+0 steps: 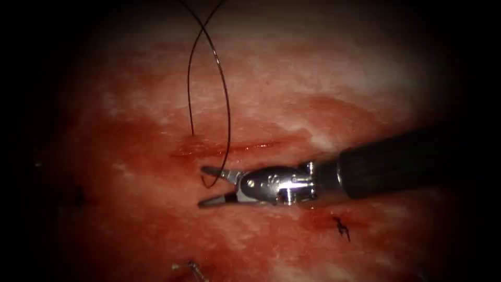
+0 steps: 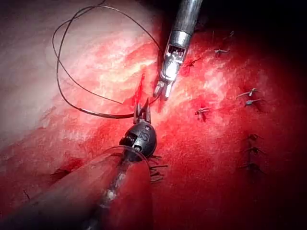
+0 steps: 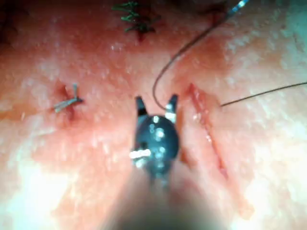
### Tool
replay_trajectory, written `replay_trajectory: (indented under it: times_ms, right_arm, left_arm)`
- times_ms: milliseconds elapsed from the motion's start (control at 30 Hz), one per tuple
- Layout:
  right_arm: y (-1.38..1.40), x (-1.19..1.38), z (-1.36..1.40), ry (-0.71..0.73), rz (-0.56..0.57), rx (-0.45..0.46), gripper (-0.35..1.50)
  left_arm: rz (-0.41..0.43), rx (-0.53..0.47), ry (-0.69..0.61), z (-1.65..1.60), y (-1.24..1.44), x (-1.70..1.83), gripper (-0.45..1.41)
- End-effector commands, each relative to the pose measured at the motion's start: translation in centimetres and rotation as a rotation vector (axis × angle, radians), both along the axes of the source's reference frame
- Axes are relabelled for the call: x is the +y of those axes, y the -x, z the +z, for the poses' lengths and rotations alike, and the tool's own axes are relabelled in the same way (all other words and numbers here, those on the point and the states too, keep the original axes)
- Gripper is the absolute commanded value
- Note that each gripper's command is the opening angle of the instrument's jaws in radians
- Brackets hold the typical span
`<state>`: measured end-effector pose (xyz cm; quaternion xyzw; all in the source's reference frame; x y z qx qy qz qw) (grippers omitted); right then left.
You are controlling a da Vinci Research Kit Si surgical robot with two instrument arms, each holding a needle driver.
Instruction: Wound Closure
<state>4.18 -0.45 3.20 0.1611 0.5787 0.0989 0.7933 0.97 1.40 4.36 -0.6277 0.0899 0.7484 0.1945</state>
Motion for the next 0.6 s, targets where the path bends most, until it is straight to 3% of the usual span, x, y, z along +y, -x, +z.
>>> replay_trajectory:
  times_ms: [33,367,433,600]
  right_arm:
    - [-0.01,-0.04,0.08,0.005,-0.003,0.000,-0.35]
    - [0.09,-0.15,-0.04,-0.040,-0.015,-0.006,-0.35]
    - [0.14,-0.23,-0.15,-0.047,-0.029,-0.003,-0.35]
    - [0.26,-0.53,-0.76,-0.058,-0.081,0.031,-0.35]
  left_arm:
    - [0.003,-0.002,-0.003,0.05,0.06,-0.07,-0.45]
    - [0.004,-0.008,-0.005,0.06,0.10,-0.09,-0.45]
    - [0.005,-0.009,-0.004,0.06,0.10,-0.09,-0.45]
    - [0.002,-0.011,-0.008,0.11,0.13,-0.07,-0.45]
